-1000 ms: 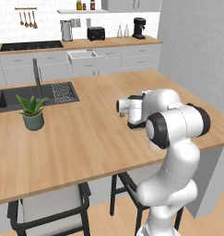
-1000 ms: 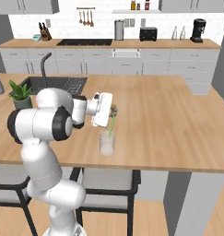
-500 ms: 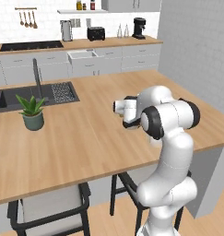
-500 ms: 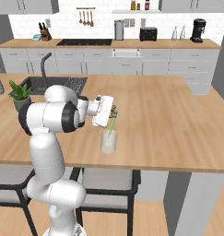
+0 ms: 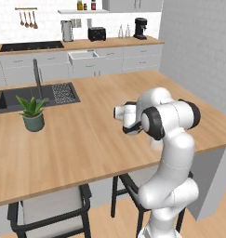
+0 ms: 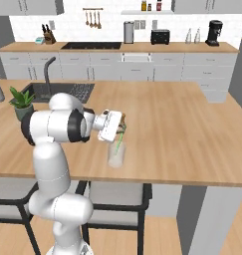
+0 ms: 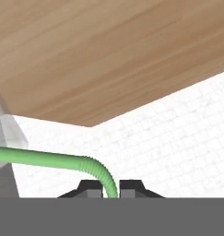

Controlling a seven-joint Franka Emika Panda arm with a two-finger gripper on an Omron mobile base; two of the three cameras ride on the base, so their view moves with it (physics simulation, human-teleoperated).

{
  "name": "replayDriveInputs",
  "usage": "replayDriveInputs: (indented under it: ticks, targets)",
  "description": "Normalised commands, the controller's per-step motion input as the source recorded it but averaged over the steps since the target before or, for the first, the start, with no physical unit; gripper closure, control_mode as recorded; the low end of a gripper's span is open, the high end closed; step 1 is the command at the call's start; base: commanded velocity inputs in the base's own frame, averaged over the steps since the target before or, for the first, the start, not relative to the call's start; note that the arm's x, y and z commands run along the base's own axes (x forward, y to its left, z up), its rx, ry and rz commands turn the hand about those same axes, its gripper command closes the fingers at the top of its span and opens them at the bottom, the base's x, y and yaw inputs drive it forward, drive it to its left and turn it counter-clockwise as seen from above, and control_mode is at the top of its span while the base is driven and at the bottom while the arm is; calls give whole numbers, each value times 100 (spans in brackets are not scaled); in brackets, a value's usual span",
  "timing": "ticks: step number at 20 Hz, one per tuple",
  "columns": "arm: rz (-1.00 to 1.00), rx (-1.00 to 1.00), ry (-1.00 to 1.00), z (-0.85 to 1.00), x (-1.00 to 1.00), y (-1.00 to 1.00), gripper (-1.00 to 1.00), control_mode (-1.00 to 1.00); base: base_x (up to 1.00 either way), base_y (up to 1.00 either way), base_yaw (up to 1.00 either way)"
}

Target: Take a straw from the drawer in front and place it inside the glass cup on the dining counter.

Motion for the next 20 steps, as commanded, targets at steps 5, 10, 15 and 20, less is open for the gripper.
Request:
replayDriveInputs:
  ticks: [5,10,15,20]
  targets:
    - [0,3,10,-7,-23,-1,-100,-100,0,0,0]
    - [0,8,2,0,-50,-4,-100,-100,0,0,0]
    - [0,12,2,5,-31,0,-100,-100,0,0,0]
    - [0,21,0,40,-13,8,-100,-100,0,0,0]
